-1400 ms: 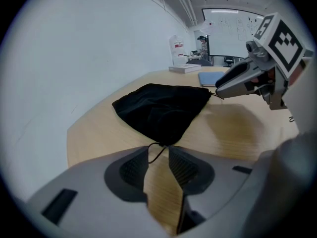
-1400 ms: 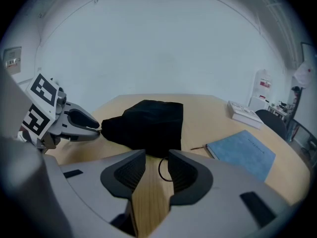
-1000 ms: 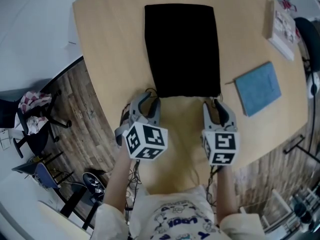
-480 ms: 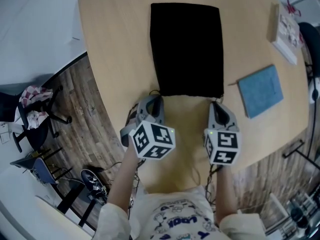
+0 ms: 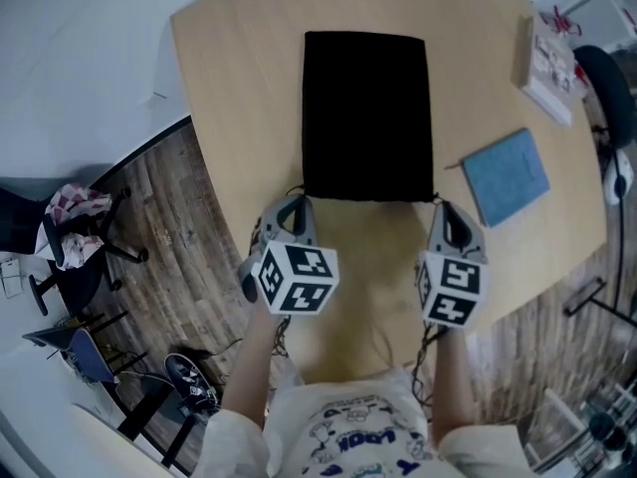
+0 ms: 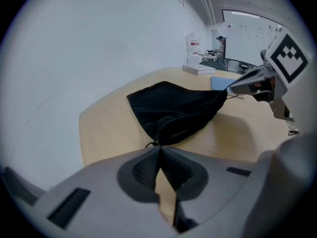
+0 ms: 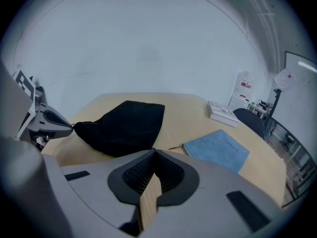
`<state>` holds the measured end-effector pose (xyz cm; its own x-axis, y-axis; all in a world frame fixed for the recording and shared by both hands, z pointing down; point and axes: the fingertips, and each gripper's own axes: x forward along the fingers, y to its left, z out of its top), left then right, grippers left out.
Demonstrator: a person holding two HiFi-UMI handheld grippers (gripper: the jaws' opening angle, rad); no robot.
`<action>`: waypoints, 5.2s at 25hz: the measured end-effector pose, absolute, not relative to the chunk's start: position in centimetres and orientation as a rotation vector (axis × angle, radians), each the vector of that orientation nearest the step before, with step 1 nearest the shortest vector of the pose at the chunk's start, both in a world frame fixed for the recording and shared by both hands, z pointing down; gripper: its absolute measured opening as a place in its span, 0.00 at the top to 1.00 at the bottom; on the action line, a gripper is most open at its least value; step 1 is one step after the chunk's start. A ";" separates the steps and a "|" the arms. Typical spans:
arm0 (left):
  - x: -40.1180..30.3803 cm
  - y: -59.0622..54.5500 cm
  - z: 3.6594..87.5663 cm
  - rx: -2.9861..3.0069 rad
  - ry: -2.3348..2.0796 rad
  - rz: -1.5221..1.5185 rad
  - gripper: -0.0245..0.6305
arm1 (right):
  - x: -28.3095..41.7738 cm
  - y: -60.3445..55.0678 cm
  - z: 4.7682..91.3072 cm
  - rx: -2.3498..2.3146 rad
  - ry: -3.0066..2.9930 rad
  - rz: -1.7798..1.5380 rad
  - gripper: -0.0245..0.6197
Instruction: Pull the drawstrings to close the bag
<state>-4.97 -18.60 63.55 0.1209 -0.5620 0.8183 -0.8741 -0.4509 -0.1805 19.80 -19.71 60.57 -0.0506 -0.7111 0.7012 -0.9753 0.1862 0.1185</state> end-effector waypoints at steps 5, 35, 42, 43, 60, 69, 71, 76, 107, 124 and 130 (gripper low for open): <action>-6.3 -18.5 60.5 2.052 -1.461 1.169 0.96 | 20.3 -19.6 57.0 1.662 -1.802 0.447 0.95; -13.6 -16.9 46.9 1.981 -1.829 1.049 0.96 | 23.0 -14.2 43.2 1.978 -1.629 0.309 0.95; -14.0 -16.8 46.4 1.937 -1.839 0.978 0.96 | 24.1 -13.6 41.9 2.043 -1.596 0.313 0.95; -14.2 -16.8 46.4 1.928 -1.839 0.968 0.96 | 24.2 -13.5 41.7 2.053 -1.592 0.317 0.95; -16.9 -16.5 44.3 1.766 -1.968 0.873 0.96 | 27.6 -12.3 39.6 2.210 -1.492 0.293 0.95; -18.8 -16.1 43.9 1.722 -2.010 0.857 0.96 | 28.7 -11.4 39.2 2.240 -1.482 0.321 0.95; -19.2 -16.0 43.9 1.716 -2.015 0.851 0.96 | 29.0 -11.3 39.1 2.253 -1.473 0.317 0.95; -19.8 -15.9 43.7 1.703 -2.030 0.835 0.96 | 29.3 -10.9 38.7 2.276 -1.454 0.324 0.95; -19.2 -15.9 43.8 1.777 -1.972 0.765 0.96 | 28.8 -10.7 39.8 2.217 -1.514 0.410 0.95; -9.9 -15.9 45.9 2.066 -1.655 0.725 0.84 | 22.2 -11.7 44.5 1.942 -1.776 0.555 0.75; -6.2 -15.2 45.2 2.171 -1.547 0.669 0.78 | 20.0 -11.6 44.3 1.900 -1.859 0.507 0.75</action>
